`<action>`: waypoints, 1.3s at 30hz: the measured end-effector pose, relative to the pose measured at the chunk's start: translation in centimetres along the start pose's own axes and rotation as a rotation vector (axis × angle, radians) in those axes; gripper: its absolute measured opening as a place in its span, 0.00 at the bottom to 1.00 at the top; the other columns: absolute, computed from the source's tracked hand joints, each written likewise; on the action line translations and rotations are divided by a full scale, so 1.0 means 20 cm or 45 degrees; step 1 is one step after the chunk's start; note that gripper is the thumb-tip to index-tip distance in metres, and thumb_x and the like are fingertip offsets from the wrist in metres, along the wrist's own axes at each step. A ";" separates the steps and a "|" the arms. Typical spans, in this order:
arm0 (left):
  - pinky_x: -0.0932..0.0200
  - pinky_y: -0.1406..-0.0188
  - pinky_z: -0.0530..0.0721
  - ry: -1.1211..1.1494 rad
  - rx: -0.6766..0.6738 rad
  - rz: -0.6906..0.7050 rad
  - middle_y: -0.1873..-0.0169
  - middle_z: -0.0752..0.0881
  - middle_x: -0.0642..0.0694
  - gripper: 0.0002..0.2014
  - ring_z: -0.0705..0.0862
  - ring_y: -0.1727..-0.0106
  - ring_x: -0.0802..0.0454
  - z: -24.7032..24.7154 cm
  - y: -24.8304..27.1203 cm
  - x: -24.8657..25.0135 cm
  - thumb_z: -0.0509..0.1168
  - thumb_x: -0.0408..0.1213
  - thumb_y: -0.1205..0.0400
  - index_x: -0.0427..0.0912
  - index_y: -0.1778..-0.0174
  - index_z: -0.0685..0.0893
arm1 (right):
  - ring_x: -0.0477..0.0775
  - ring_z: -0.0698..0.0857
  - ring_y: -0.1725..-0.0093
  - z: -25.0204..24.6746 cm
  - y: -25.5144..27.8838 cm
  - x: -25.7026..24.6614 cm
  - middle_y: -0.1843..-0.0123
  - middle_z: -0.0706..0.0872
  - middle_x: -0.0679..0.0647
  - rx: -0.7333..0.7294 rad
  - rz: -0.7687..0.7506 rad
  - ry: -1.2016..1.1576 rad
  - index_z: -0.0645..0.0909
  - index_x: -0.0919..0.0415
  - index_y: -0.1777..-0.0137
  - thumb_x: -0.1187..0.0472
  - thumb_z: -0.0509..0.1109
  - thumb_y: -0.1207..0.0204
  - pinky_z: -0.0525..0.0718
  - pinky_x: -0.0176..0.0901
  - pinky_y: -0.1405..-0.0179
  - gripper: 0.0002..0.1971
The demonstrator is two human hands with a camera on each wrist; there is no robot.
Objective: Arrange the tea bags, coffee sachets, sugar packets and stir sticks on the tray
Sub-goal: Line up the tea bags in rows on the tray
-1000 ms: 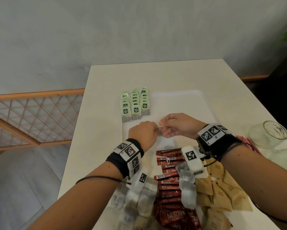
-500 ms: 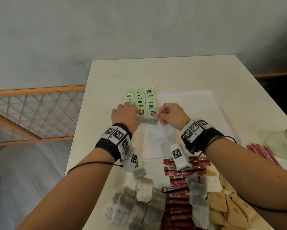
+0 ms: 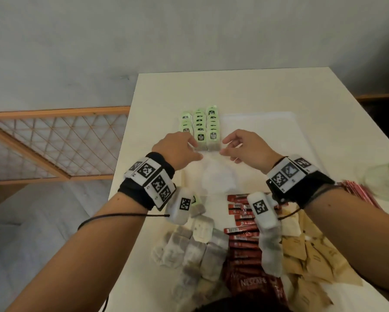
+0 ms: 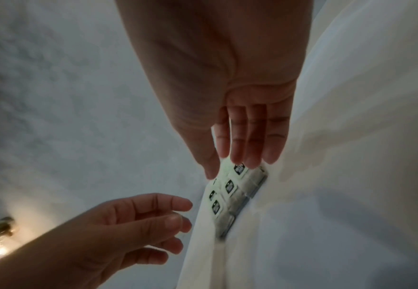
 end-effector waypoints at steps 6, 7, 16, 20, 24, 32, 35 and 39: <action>0.52 0.43 0.82 -0.069 -0.206 0.014 0.49 0.86 0.56 0.17 0.84 0.48 0.54 0.15 0.37 -0.05 0.74 0.52 0.25 0.52 0.42 0.82 | 0.45 0.86 0.61 0.13 0.40 0.03 0.54 0.89 0.50 -0.288 -0.082 0.164 0.86 0.53 0.48 0.55 0.81 0.30 0.84 0.41 0.57 0.12; 0.52 0.44 0.83 -0.071 -0.236 0.038 0.48 0.86 0.56 0.18 0.83 0.49 0.55 0.18 0.44 -0.04 0.75 0.52 0.25 0.52 0.42 0.82 | 0.44 0.85 0.60 0.16 0.45 0.05 0.53 0.89 0.50 -0.318 -0.083 0.203 0.86 0.53 0.48 0.54 0.81 0.31 0.82 0.39 0.57 0.13; 0.49 0.44 0.82 -0.348 -0.392 0.125 0.35 0.74 0.49 0.42 0.81 0.41 0.48 0.44 0.74 -0.05 0.80 0.50 0.33 0.55 0.24 0.66 | 0.38 0.79 0.50 0.38 0.76 0.15 0.47 0.80 0.42 -0.469 -0.210 0.647 0.81 0.47 0.40 0.33 0.81 0.43 0.78 0.34 0.52 0.33; 0.46 0.42 0.83 -0.357 -0.348 0.119 0.34 0.75 0.47 0.41 0.82 0.41 0.47 0.45 0.75 -0.05 0.77 0.49 0.30 0.53 0.23 0.65 | 0.47 0.79 0.52 0.42 0.77 0.17 0.51 0.79 0.46 -0.395 -0.263 0.725 0.81 0.49 0.46 0.34 0.81 0.42 0.80 0.45 0.50 0.29; 0.49 0.42 0.82 -0.331 -0.310 0.114 0.35 0.77 0.49 0.33 0.83 0.41 0.49 0.43 0.74 -0.04 0.71 0.49 0.23 0.54 0.23 0.67 | 0.51 0.78 0.57 0.42 0.75 0.18 0.57 0.79 0.50 -0.371 -0.219 0.704 0.79 0.57 0.55 0.42 0.81 0.37 0.73 0.46 0.59 0.22; 0.48 0.37 0.75 -0.564 -0.212 -0.025 0.36 0.80 0.43 0.28 0.77 0.34 0.41 0.43 0.66 -0.03 0.57 0.65 0.20 0.56 0.28 0.76 | 0.50 0.81 0.63 0.19 0.77 0.18 0.61 0.85 0.52 -0.126 -0.152 0.272 0.77 0.58 0.58 0.51 0.83 0.35 0.79 0.47 0.60 0.18; 0.42 0.32 0.69 -0.731 -0.272 -0.045 0.36 0.78 0.40 0.31 0.74 0.32 0.39 0.48 0.63 -0.03 0.58 0.69 0.23 0.59 0.28 0.76 | 0.52 0.84 0.61 0.09 0.77 0.18 0.60 0.87 0.53 -0.046 -0.151 0.186 0.78 0.57 0.56 0.50 0.83 0.35 0.80 0.48 0.59 0.18; 0.45 0.35 0.71 -0.686 -0.134 0.020 0.46 0.82 0.45 0.18 0.78 0.44 0.44 0.44 0.60 0.04 0.62 0.60 0.21 0.47 0.52 0.81 | 0.53 0.88 0.59 -0.01 0.76 0.19 0.58 0.90 0.55 0.007 -0.133 -0.054 0.81 0.61 0.53 0.56 0.84 0.35 0.86 0.51 0.54 0.17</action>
Point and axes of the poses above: each hand's wrist, its own y-axis away from the middle knuckle, its own z-axis out of the palm, x = y × z, the point moved 7 cm from there along -y, towards the middle knuckle
